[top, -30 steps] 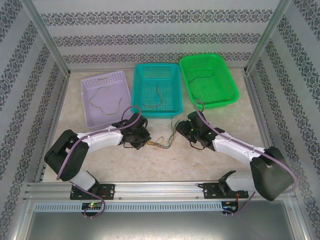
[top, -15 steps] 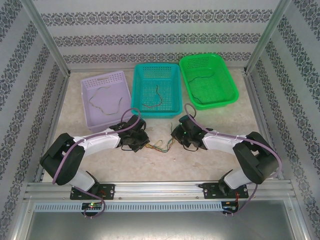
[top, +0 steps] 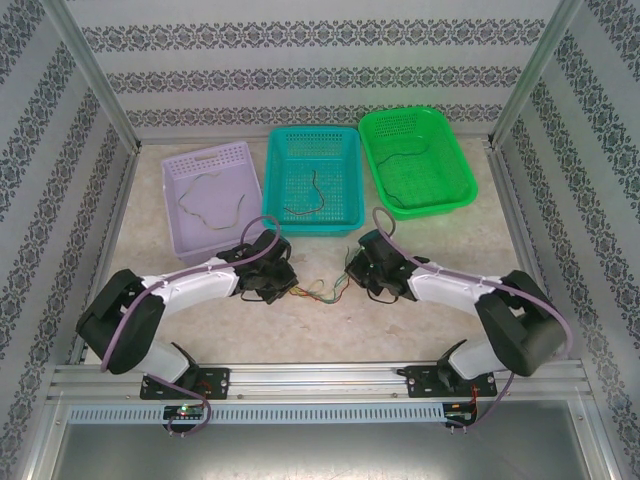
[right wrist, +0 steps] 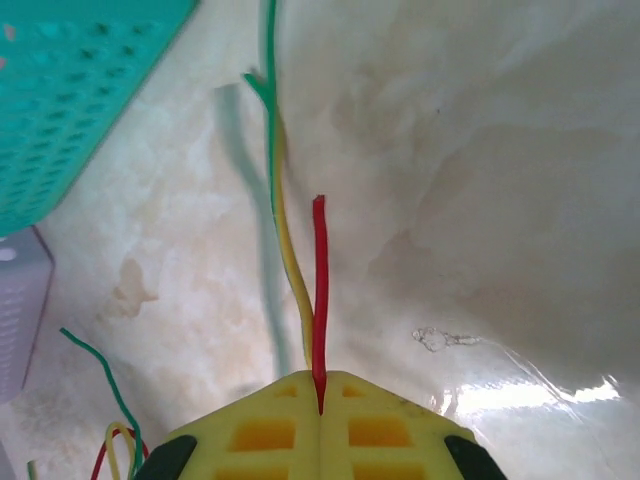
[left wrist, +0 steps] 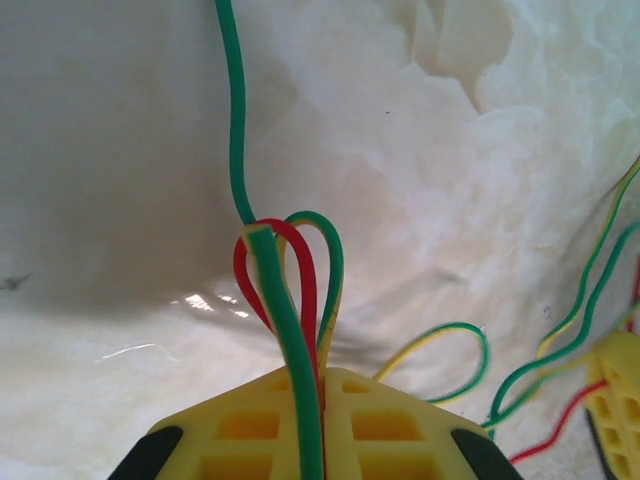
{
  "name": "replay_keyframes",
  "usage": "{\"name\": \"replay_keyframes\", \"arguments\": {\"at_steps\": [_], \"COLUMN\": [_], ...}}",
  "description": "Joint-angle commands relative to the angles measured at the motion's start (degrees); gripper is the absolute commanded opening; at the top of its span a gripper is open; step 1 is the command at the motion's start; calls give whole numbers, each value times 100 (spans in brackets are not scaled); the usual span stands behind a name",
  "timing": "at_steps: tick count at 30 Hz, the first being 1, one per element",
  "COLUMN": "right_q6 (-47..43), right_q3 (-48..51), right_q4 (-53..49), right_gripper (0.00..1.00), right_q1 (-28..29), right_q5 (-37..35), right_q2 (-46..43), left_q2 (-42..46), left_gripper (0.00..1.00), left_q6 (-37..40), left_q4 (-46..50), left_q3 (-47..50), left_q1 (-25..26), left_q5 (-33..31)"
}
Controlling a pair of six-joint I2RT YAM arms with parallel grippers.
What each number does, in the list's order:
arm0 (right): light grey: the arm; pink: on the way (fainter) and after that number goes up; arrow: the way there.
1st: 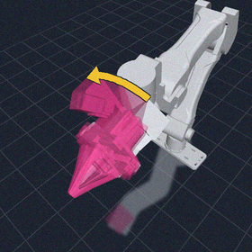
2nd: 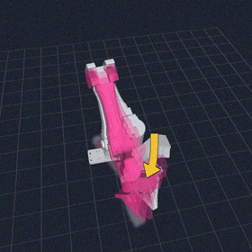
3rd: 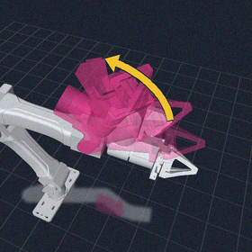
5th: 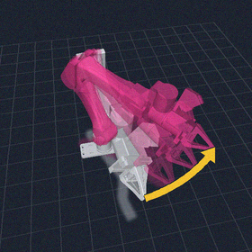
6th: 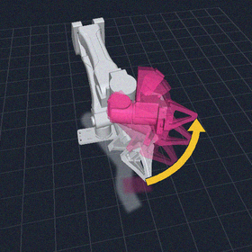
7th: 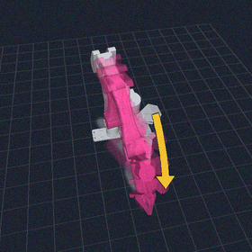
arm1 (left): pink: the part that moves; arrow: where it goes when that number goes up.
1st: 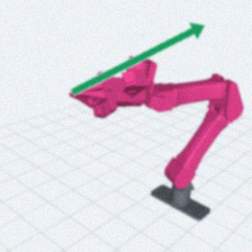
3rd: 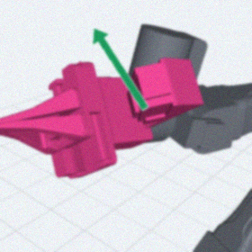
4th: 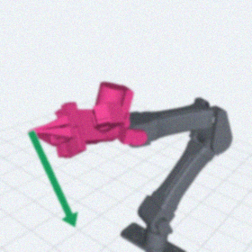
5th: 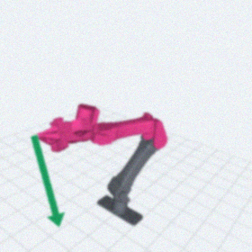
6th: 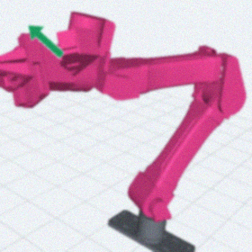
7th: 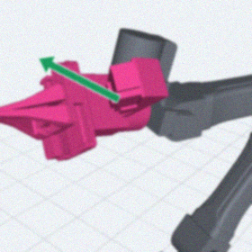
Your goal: Untangle the cables
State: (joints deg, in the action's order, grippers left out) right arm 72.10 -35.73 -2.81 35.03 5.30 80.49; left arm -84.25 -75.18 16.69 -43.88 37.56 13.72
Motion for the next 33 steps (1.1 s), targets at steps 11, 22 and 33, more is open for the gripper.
{"name": "replay_keyframes", "arguments": {"at_steps": [11, 22, 33], "right_q6": [-1660, -2807, -3448], "right_q3": [-47, -641, -1356], "right_q4": [-1635, -2485, -2733], "right_gripper": [0, 0, 0], "right_q1": [-1577, -2697, -3579], "right_q5": [62, -348, -495], "right_q2": [-1425, -1838, -1885], "left_q2": [454, 510, 664], "left_gripper": [1, 0, 0], "left_q6": [38, 25, -67], "left_q4": [1240, 1895, 2288], "left_q3": [-36, -133, -12], "left_q1": [14, 14, 14], "left_q5": [-844, -1177, -1439]}}
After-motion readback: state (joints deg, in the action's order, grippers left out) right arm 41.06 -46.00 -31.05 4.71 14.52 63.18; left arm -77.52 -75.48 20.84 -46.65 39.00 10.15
